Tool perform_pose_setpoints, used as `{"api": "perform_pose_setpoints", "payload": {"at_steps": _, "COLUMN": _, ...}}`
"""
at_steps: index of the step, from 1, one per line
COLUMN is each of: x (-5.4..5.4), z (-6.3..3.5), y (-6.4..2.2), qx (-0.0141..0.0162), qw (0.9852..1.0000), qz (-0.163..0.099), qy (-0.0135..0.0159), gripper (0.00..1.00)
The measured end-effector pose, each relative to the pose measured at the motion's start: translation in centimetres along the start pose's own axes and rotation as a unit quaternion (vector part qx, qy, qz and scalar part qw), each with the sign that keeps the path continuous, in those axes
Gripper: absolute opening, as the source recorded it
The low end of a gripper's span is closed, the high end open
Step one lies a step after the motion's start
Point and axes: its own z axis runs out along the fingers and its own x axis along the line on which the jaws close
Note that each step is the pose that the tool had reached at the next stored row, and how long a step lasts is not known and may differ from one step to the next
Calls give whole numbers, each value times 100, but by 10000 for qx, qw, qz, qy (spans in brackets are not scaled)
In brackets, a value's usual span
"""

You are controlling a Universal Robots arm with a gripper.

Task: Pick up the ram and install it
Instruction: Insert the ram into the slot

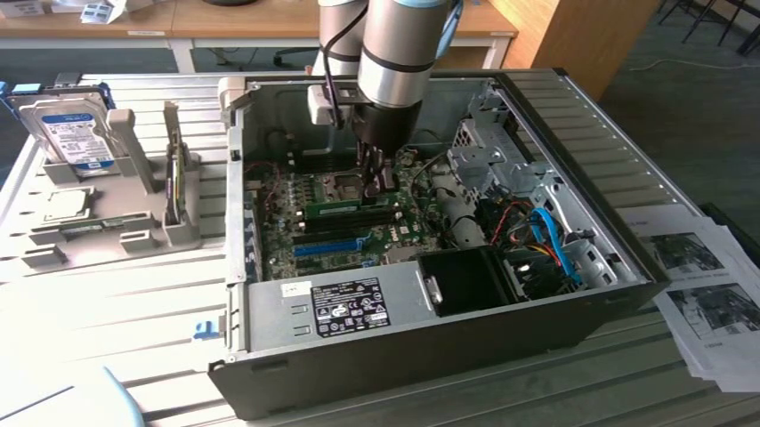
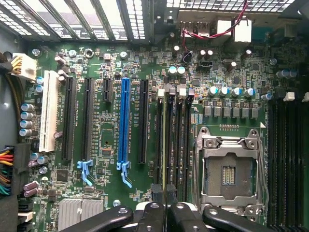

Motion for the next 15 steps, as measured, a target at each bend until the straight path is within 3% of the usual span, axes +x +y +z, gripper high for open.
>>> {"api": "perform_pose_setpoints", "payload": {"at_steps": 15, "x": 24, "z": 21, "y": -1, "qx": 0, "qw": 10000, "qz": 64, "qy": -4, "gripper": 11}}
